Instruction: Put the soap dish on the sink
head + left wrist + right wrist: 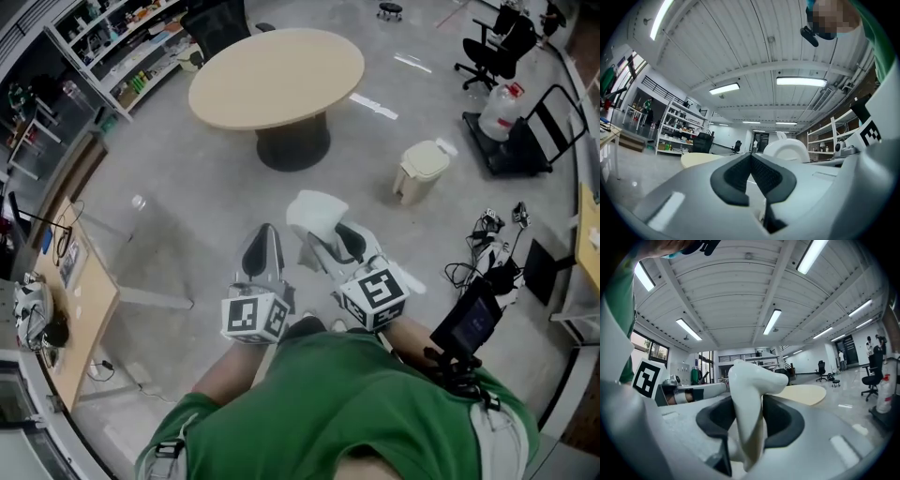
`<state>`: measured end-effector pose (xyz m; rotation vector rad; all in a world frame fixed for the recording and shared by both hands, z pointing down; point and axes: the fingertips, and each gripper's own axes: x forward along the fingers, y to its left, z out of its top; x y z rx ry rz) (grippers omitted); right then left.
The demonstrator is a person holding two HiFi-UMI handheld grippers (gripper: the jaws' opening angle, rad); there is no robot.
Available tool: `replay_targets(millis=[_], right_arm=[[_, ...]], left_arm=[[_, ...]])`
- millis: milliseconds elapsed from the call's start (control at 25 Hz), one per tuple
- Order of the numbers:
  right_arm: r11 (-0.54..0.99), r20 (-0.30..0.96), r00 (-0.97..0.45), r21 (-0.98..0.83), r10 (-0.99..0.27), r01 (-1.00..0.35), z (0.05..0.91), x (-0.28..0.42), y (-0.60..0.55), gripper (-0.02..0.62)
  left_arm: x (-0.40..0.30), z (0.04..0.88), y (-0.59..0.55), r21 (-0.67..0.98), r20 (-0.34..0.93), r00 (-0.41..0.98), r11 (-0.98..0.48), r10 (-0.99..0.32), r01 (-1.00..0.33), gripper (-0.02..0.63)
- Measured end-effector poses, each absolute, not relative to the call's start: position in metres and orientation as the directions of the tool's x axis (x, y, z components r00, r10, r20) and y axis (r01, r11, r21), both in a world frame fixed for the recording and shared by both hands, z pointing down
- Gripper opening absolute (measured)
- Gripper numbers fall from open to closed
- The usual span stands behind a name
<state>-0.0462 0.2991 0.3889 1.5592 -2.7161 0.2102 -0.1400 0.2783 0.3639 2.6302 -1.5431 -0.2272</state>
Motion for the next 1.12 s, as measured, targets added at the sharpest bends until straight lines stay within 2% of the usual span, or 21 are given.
replay_targets(millis=[360, 1120], right_arm=[[0.432, 0.091, -0.441, -0.105, -0.893, -0.896, 0.385, -0.049, 0.268, 0.164], [0.394, 0.124, -0.405, -0.105, -0.906, -0.913, 0.395, -0.089, 0.221, 0.164]], left_arm=[[-0.144, 0.361, 0.245, 0.169, -0.103, 0.525, -0.535, -0.845, -0.828, 0.006], [-0.184, 0.374, 0.199, 0.204, -0.112, 0.535, -0.546, -0.838, -0.812, 0.006]])
